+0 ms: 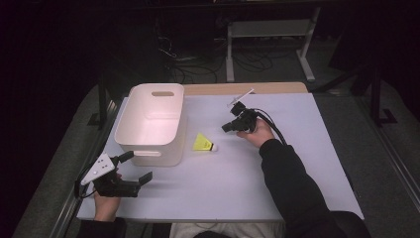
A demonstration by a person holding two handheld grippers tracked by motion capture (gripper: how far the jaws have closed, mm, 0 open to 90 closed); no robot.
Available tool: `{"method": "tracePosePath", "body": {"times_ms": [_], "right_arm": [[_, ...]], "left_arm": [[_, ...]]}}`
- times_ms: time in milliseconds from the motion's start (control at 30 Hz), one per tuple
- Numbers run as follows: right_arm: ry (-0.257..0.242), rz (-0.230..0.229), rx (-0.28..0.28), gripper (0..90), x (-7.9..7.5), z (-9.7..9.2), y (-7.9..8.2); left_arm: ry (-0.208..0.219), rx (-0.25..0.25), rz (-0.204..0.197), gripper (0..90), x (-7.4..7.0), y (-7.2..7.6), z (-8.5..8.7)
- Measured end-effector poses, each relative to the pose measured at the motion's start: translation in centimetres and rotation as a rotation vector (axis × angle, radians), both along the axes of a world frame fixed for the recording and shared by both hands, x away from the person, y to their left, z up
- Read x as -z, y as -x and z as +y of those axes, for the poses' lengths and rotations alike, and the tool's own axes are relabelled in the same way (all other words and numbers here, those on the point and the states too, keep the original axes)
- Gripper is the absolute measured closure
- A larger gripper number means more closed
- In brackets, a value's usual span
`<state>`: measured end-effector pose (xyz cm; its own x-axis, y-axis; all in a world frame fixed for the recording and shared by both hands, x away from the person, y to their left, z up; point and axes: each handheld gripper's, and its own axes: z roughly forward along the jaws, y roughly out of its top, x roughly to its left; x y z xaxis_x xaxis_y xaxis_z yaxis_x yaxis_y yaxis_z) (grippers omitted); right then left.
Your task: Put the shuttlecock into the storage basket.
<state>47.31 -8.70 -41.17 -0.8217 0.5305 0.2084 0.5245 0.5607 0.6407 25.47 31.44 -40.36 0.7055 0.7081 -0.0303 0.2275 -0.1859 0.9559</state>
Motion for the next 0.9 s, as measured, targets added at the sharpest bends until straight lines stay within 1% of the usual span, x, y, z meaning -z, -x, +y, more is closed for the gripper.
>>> {"method": "tracePosePath", "body": {"times_ms": [333,433,567,833,900], "right_arm": [[-0.011,-0.015,-0.025,88.5,-0.7,-0.1,0.8],[-0.016,-0.023,-0.05,88.4,-1.0,0.1,1.3],[-0.026,-0.03,-0.068,88.4,-1.4,0.3,2.0],[-0.028,-0.05,-0.125,88.3,-2.1,0.6,3.3],[-0.033,-0.051,-0.134,86.6,-2.2,0.7,3.6]], "left_arm": [[0.0,0.0,0.0,0.0,0.0,0.0,0.0],[0.0,0.0,0.0,0.0,0.0,0.0,0.0],[-0.001,0.0,0.0,0.0,0.0,0.0,0.0],[0.0,0.0,0.0,0.0,0.0,0.0,0.0],[-0.001,0.0,0.001,0.0,0.0,0.0,0.0]]}}
